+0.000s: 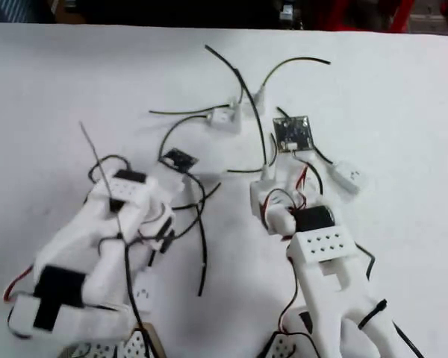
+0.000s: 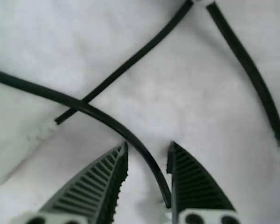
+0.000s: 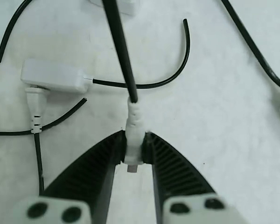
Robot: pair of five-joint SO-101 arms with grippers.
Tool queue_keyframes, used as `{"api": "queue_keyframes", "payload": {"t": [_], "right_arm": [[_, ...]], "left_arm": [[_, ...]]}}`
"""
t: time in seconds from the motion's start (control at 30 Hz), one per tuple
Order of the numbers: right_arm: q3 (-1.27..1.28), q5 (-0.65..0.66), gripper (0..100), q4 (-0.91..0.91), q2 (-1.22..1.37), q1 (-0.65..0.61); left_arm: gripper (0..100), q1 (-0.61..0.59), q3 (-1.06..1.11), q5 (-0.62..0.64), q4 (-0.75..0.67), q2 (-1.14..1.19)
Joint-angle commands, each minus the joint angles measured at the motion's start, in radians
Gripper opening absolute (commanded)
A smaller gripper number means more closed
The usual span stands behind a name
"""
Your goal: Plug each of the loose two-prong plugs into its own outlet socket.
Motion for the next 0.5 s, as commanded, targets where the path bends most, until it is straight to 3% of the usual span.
{"api": "queue_keyframes", "payload": {"t": [0.0,0.3,0.47], "right_arm": [[-0.012,-0.009,1.7,-0.016,-0.033,0.012],[0.003,-0.009,1.7,-0.030,-0.033,0.013],[0.003,-0.009,1.7,-0.031,-0.033,0.021]], "left_arm": [[4,0.004,-0.130,0.008,0.028,0.082],[2,0.005,-0.339,0.009,0.227,-0.193],[2,0.007,-0.463,0.015,0.258,-0.240]]}}
